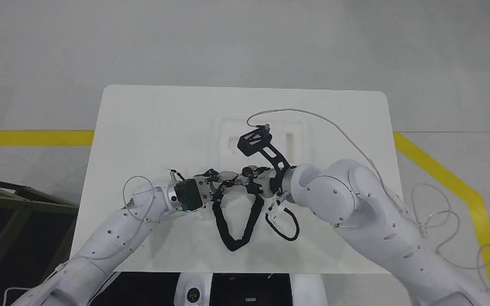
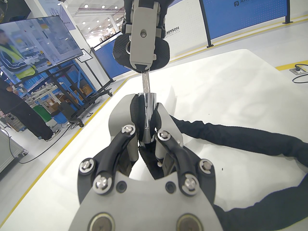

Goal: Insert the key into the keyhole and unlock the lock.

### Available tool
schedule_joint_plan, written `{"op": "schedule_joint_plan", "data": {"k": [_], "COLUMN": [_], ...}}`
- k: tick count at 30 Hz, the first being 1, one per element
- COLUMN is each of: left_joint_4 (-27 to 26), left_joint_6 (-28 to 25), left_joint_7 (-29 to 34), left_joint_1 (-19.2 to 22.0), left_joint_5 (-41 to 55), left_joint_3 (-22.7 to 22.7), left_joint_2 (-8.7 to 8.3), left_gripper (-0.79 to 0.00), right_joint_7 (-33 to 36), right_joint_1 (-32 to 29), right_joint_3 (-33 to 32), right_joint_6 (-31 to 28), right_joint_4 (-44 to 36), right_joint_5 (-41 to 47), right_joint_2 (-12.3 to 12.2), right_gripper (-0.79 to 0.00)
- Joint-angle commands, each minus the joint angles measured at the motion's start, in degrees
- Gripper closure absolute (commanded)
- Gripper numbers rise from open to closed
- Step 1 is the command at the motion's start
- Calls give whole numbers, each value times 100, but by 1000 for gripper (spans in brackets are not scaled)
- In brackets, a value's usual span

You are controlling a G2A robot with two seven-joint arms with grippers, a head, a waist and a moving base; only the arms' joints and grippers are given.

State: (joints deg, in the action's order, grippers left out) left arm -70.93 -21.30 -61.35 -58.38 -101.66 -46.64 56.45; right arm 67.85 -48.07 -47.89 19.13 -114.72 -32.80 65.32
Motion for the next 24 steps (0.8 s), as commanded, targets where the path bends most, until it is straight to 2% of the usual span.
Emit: {"op": "schedule_joint_plan", "data": {"k": [1,12,13,14,15,16,17,18,20,24], "left_joint_4": [0,0,0,0,0,0,0,0,0,0], "left_joint_6": [0,0,0,0,0,0,0,0,0,0], "left_joint_7": [0,0,0,0,0,0,0,0,0,0], "left_joint_1": [0,0,0,0,0,0,0,0,0,0], "left_joint_5": [0,0,0,0,0,0,0,0,0,0], "left_joint_3": [0,0,0,0,0,0,0,0,0,0], "left_joint_2": [0,0,0,0,0,0,0,0,0,0], "left_gripper": [0,0,0,0,0,0,0,0,0,0], "right_joint_7": [4,-63,-72,-82,-100,-108,-123,-136,-149,-177], "right_joint_1": [34,164,169,171,171,169,167,161,147,116], "right_joint_3": [28,217,223,225,222,218,208,201,191,157], "right_joint_6": [6,53,58,60,58,47,35,19,-18,-108], "right_joint_4": [49,234,247,253,268,273,272,270,257,247], "right_joint_5": [15,10,15,17,20,25,30,26,33,49], "right_joint_2": [16,115,122,126,133,136,139,141,144,150], "right_gripper": [0,0,-52,-228,-332,-382,-579,-665,-696,-674]}}
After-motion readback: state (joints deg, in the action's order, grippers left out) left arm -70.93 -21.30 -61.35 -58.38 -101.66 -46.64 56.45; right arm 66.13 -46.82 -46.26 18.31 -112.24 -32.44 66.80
